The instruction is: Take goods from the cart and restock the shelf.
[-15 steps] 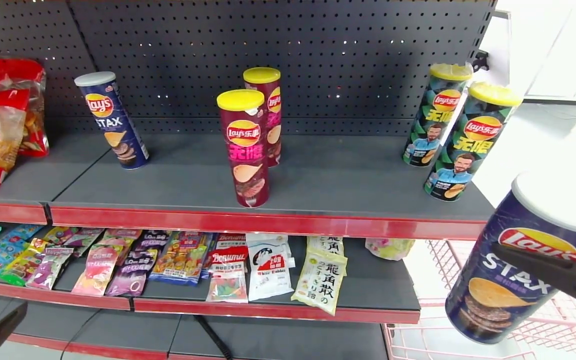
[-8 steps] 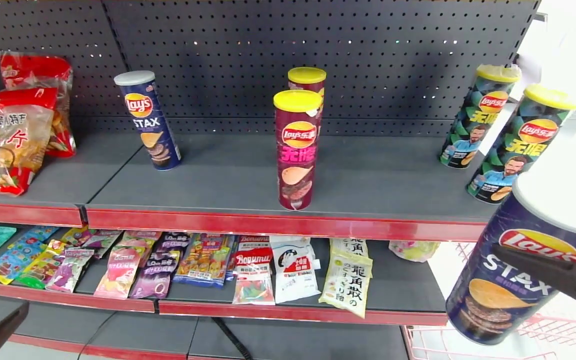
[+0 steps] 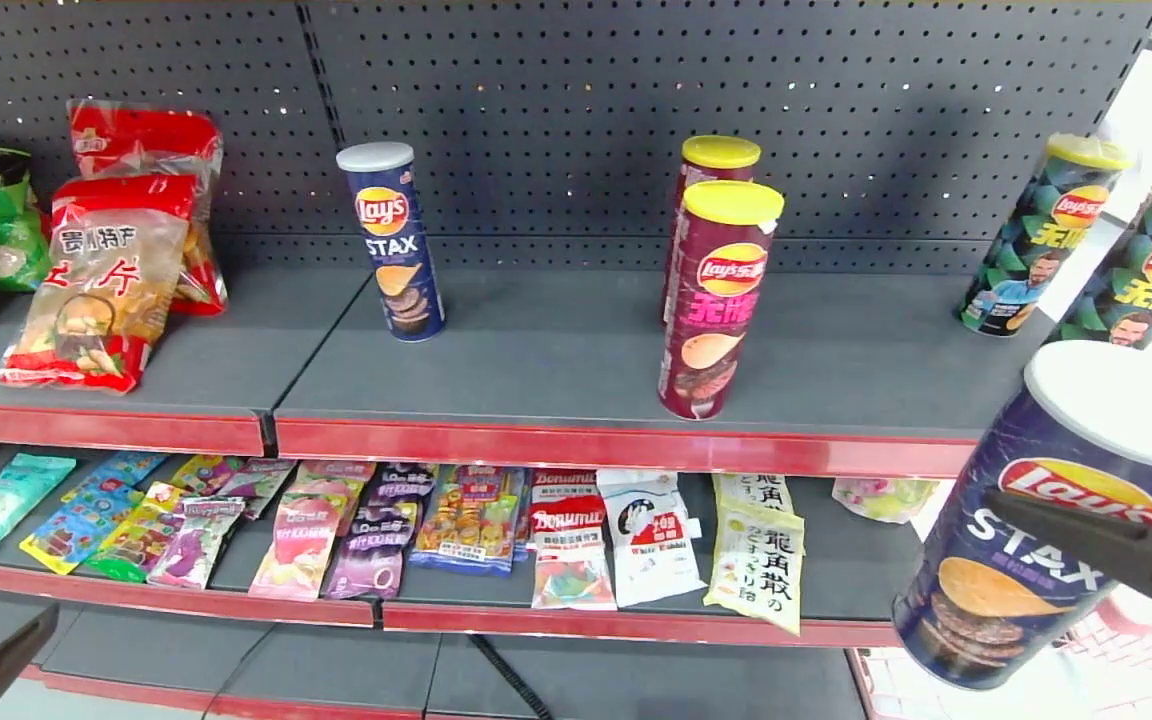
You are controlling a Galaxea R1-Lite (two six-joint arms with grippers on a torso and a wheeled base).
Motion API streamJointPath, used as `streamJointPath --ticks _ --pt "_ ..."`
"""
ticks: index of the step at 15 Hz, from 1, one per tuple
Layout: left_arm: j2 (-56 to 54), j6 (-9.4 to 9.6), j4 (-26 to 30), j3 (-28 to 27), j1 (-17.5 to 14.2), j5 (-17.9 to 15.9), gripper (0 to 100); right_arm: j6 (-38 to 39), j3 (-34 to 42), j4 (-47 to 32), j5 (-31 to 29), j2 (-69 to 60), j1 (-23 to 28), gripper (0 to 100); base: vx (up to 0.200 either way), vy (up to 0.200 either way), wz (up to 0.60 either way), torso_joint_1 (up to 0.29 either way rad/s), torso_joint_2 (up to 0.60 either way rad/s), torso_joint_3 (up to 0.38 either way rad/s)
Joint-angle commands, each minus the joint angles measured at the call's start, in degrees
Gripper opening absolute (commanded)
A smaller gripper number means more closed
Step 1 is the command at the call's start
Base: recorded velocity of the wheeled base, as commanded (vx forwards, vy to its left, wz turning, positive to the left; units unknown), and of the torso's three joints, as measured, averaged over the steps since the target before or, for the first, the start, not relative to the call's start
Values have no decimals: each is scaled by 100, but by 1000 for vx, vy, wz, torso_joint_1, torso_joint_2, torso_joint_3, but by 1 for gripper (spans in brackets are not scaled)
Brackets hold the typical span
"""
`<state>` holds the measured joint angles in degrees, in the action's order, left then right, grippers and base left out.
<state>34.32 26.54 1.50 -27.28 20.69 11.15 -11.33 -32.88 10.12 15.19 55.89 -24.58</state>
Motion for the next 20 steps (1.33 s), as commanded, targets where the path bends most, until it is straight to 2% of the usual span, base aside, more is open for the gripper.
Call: streamJointPath --ticks 1,11,14,16,18,20 --pt "-4 0 -1 -5 -3 10 100 -10 9 8 2 9 -3 0 0 200 0 2 -2 2" --pt "-118 9 17 4 -3 18 100 -72 18 -27 -7 27 -3 0 0 200 0 3 2 2" --pt "-48 62 17 -14 -3 18 100 -72 97 -27 -7 -8 -3 0 0 0 0 0 0 0" --pt "-4 290 -1 -58 -3 10 100 -72 133 -27 2 -43 -12 0 0 0 0 0 0 0" --pt "-4 387 -1 -67 -3 10 100 -63 141 -19 2 -43 -3 0 0 0 0 0 0 0" --pt "-4 440 -1 -102 -3 10 100 -63 168 -19 2 -43 -3 0 0 0 -600 5 0 2"
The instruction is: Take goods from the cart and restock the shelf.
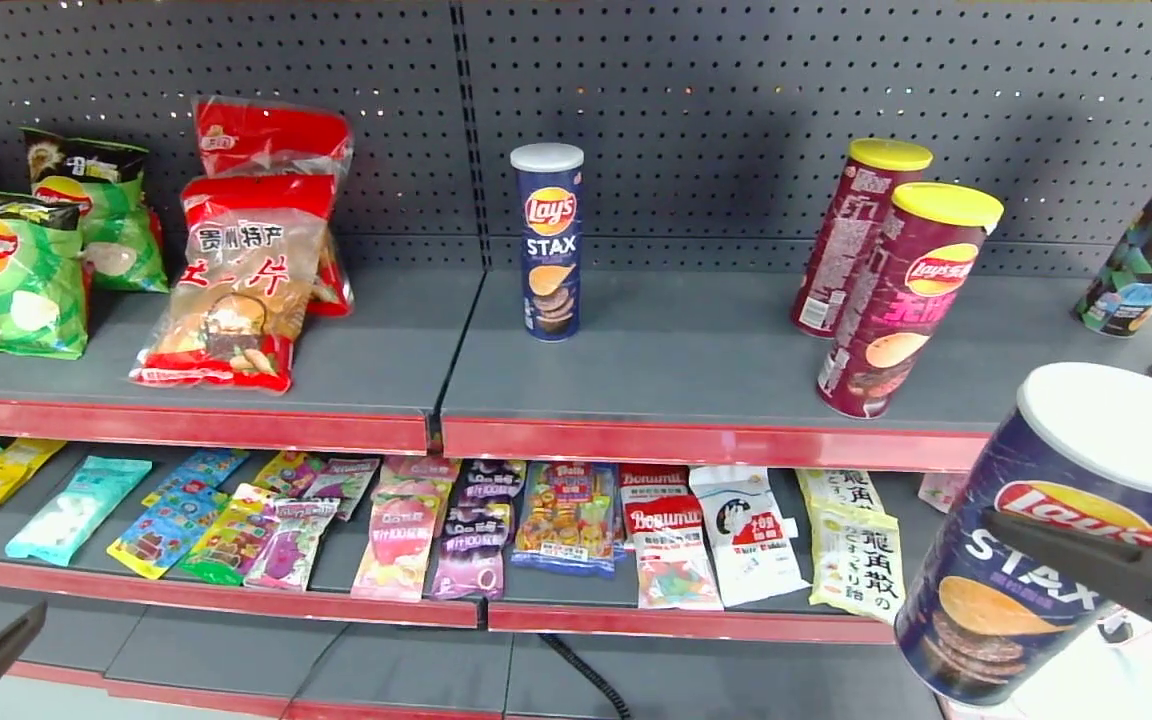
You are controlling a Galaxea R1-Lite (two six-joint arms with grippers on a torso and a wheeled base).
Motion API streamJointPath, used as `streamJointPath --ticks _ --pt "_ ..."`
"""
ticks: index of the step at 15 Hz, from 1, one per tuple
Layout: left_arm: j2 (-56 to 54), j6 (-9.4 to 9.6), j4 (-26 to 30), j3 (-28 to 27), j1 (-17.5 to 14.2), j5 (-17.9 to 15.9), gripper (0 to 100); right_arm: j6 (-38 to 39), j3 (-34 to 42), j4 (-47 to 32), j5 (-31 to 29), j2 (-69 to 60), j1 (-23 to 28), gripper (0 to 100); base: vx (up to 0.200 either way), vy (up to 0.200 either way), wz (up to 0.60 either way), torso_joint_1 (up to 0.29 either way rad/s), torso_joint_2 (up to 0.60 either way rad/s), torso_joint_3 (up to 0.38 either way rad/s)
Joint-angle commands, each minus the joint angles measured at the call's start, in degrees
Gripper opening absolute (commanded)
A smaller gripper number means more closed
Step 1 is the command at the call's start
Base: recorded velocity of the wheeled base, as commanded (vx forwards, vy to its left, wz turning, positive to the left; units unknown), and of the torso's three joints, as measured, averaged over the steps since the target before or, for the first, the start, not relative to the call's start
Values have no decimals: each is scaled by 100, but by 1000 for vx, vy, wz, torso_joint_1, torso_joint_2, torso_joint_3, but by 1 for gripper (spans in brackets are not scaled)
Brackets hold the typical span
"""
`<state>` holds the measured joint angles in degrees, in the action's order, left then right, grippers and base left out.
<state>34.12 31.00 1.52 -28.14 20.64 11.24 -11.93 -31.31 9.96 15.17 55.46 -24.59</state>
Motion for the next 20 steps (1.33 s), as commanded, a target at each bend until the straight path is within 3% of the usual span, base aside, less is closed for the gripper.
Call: streamJointPath --ticks 1,3,9,12,20 --pt "24 11 -3 -43 2 1 100 -2 19 6 4 0 -2 0 0 0 -600 2 -2 2" --pt "42 64 -12 -78 2 1 100 -2 2 6 4 0 -2 0 0 0 -600 -5 5 2" --pt "-37 134 -3 -87 2 -8 100 -2 -60 15 4 -8 -11 0 0 0 0 0 0 0" --pt "-99 231 -3 -87 2 1 100 -2 -69 15 400 -87 -11 0 0 0 0 0 0 0" --pt "-90 240 -3 -78 2 45 100 -90 19 6 408 -96 -2 0 50 0 0 0 1 1"
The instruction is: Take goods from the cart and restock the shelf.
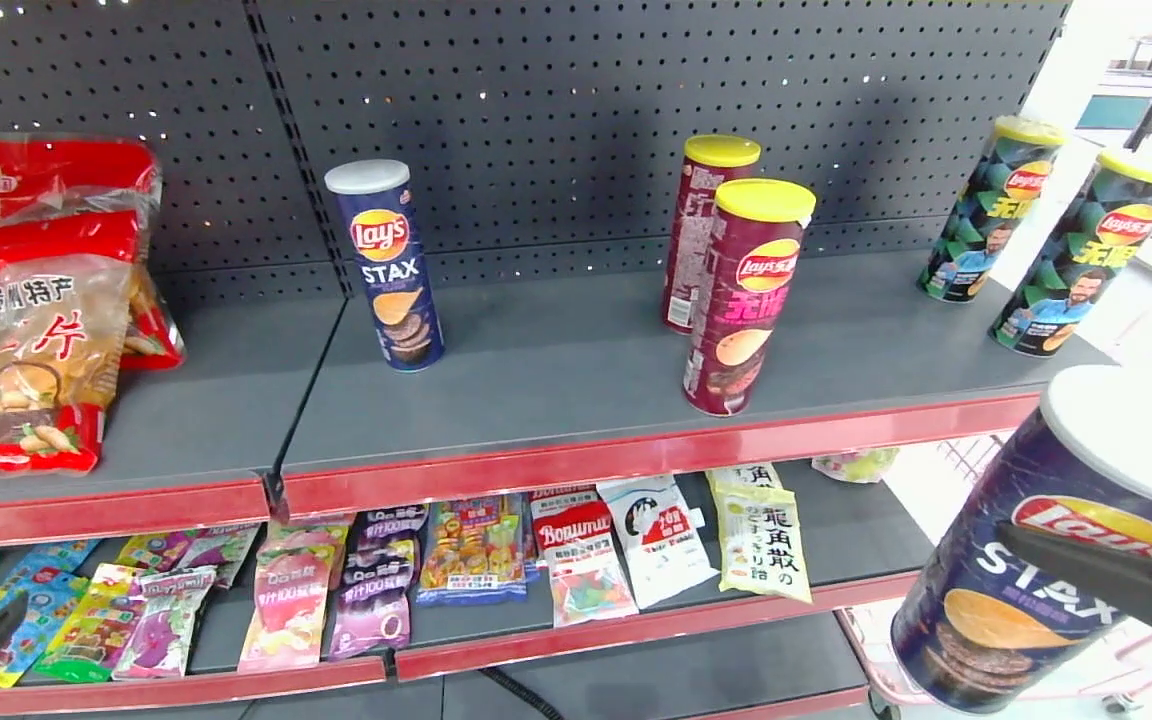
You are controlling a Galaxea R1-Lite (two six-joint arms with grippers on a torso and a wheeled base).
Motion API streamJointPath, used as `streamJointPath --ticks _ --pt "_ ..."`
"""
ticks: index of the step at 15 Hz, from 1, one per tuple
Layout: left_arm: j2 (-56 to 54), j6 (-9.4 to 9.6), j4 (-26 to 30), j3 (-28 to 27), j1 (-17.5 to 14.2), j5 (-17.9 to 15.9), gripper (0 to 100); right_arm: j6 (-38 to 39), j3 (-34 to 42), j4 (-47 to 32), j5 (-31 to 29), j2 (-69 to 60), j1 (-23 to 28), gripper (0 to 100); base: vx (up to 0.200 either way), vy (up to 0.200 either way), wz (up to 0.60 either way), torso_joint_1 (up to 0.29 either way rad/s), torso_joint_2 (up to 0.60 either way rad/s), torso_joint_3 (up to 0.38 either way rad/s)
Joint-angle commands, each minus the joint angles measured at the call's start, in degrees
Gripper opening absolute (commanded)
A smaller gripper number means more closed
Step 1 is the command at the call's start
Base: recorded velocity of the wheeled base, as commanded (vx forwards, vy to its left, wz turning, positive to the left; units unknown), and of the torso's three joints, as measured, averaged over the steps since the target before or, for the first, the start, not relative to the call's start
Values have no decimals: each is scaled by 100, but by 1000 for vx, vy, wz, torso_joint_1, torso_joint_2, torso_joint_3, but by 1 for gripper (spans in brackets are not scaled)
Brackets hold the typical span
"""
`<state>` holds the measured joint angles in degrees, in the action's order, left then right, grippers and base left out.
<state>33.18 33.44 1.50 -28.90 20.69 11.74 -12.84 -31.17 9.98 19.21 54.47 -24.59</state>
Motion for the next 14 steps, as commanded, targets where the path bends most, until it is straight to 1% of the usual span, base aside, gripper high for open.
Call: streamJointPath --ticks 1,5,14 --pt "4 -4 -1 -1 -3 -5 100 9 -12 4 4 20 -2 0 0 0 0 0 0 0" --pt "4 -4 8 8 -3 4 100 0 -12 12 4 46 -2 0 0 0 0 0 0 0" --pt "13 -4 8 8 -3 4 100 9 23 12 4 -6 15 0 0 200 0 1 4 6"
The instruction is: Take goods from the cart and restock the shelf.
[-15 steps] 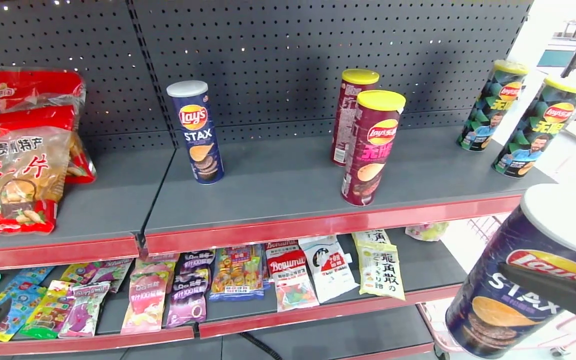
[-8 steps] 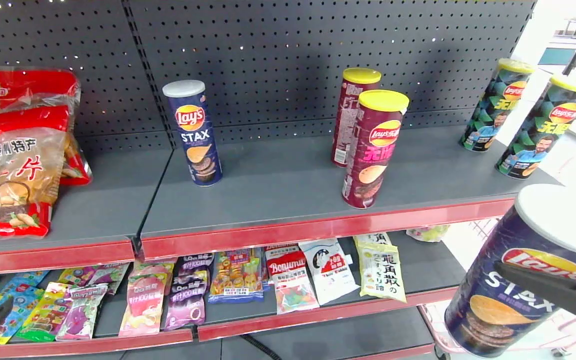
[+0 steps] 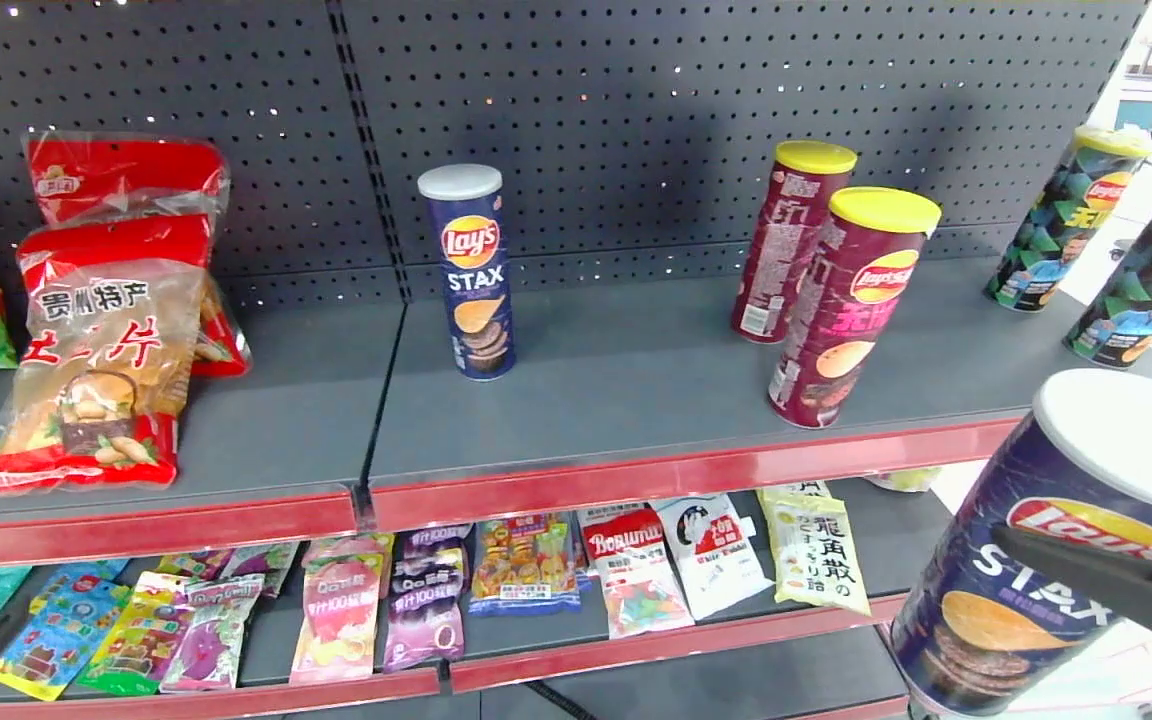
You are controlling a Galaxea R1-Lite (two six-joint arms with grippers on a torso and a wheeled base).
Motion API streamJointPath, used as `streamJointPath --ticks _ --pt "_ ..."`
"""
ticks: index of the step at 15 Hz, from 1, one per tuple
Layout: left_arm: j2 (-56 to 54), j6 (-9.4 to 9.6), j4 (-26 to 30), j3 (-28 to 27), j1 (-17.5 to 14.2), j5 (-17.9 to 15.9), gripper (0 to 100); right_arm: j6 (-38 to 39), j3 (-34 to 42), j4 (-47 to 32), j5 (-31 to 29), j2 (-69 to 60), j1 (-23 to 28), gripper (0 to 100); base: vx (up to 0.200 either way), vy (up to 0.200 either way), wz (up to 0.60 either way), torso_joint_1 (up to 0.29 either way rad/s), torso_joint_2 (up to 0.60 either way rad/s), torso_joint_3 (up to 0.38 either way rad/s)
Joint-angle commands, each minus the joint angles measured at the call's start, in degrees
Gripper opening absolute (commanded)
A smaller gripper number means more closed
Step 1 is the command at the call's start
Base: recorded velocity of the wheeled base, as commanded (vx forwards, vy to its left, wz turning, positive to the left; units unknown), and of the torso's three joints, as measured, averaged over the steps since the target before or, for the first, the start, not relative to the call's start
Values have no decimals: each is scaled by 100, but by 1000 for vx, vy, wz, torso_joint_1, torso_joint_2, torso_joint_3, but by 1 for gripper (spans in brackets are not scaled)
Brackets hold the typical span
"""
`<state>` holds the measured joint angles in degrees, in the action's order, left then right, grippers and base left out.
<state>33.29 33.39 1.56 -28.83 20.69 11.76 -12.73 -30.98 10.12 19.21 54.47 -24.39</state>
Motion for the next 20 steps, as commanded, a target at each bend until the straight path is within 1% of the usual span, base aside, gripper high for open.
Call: streamJointPath --ticks 1,8,10,11,12,14,18,20 --pt "-7 1 2 0 -3 1 100 -2 -5 -1 4 -15 -4 0 0 200 0 7 2 2" --pt "-25 1 -7 35 -3 1 100 16 -84 8 -5 -24 5 0 0 200 0 5 0 1" --pt "-42 45 -7 27 5 -7 100 -2 21 -10 -14 -182 5 0 0 0 0 0 0 0" --pt "-33 150 -7 18 -3 1 100 -2 118 -10 -5 -252 -13 0 0 0 0 0 0 0" --pt "-33 177 -7 18 5 1 100 -11 162 -1 -5 -270 -22 0 0 0 0 0 0 0" --pt "-42 185 -7 35 -3 45 100 -2 259 -1 -5 -375 -22 0 0 0 0 0 0 0" --pt "-42 185 -7 35 -3 10 100 -2 197 -10 -5 -367 -22 0 200 0 0 -4 5 4" --pt "-42 194 -15 27 5 -25 100 -2 171 8 -5 -332 -22 0 0 0 0 0 0 0"
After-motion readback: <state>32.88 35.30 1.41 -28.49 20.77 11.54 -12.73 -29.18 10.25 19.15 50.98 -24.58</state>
